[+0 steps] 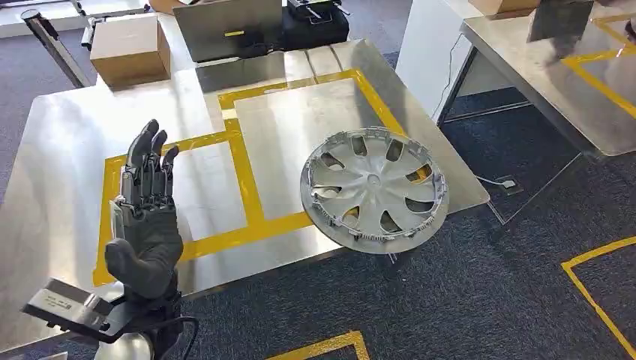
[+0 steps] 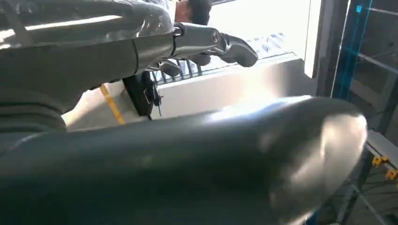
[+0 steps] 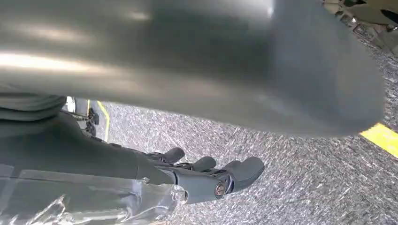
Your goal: Take the parts from the cabinet and place them on the table.
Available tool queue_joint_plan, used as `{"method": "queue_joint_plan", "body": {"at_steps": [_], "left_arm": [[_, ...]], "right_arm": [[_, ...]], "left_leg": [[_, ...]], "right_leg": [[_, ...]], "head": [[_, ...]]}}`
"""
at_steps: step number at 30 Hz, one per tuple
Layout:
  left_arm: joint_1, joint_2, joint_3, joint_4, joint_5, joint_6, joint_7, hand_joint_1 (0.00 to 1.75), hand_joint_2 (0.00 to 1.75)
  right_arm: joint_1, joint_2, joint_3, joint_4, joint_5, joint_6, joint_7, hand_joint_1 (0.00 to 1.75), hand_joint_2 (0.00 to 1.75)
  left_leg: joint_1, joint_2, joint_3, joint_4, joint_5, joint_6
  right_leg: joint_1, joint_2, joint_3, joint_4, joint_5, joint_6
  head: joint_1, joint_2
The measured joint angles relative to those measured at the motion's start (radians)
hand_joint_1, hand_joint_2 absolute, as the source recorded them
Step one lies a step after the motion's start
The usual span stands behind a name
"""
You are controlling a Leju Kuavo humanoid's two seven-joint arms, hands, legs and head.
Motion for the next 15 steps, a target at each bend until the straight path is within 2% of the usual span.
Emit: {"method": "queue_joint_plan", "body": {"at_steps": [15], "left_arm": [[-0.010, 0.001, -0.057, -0.017, 0.002, 0.003, 0.021, 0.00, 0.00]], "right_arm": [[0.000, 0.005, 0.000, 0.000, 0.000, 0.000, 0.001, 0.00, 0.00]], "left_leg": [[0.000, 0.000, 0.000, 0.000, 0.000, 0.000]], "right_leg": [[0.000, 0.000, 0.000, 0.000, 0.000, 0.000]], "head": [[0.000, 0.000]]}}
